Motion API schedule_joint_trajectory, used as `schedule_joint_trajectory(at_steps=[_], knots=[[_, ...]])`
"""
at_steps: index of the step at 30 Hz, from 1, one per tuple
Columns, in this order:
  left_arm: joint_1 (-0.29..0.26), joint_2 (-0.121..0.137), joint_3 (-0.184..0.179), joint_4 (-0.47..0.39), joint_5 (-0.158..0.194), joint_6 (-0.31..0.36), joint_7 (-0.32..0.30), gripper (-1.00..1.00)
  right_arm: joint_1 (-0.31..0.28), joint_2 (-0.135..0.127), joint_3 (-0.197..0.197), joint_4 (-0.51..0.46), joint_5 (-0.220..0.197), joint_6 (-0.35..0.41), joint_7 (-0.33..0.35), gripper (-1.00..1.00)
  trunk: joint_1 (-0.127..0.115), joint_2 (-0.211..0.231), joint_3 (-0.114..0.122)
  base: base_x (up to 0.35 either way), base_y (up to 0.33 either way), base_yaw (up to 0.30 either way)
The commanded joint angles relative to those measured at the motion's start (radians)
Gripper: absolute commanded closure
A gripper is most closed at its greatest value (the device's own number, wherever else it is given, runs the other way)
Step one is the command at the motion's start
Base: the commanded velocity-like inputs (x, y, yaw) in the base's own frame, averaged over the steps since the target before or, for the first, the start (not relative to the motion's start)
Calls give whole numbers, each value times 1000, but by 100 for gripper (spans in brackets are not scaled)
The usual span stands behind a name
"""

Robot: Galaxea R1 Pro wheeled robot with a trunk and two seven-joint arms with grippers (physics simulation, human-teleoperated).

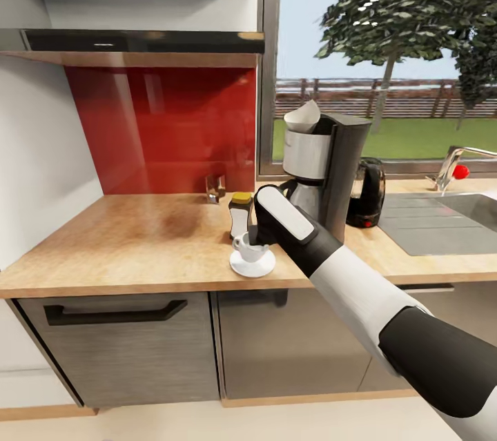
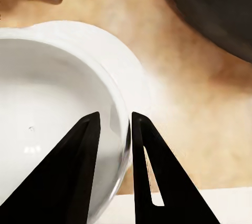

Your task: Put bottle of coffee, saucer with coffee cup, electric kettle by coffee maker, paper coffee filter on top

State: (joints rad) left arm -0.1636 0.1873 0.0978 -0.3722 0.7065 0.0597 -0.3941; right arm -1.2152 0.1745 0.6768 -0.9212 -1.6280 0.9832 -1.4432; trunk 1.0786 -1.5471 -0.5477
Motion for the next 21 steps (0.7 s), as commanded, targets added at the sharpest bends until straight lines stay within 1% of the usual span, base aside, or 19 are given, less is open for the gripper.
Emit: schedule_joint_trajectory(at_steps=[1,3,6,16,21], knots=[[-1,0,3,0,8,6,-6,-100,-1,0,1,0,-9,9,-8,100,0,-1,-1,0,0,0],[-1,0,3,0,8,6,-6,-100,-1,0,1,0,-9,9,-7,100,0,-1,-1,0,0,0],[-1,0,3,0,8,6,-6,-100,-1,0,1,0,-9,9,-7,100,12,-22,-11,0,0,0],[-1,0,3,-1,8,6,-6,-100,-1,0,1,-1,-9,9,-7,100,12,-22,-11,1,0,0],[-1,0,3,-1,8,6,-6,-100,-1,0,1,-1,-9,9,-8,100,12,-22,-11,57,0,0]])
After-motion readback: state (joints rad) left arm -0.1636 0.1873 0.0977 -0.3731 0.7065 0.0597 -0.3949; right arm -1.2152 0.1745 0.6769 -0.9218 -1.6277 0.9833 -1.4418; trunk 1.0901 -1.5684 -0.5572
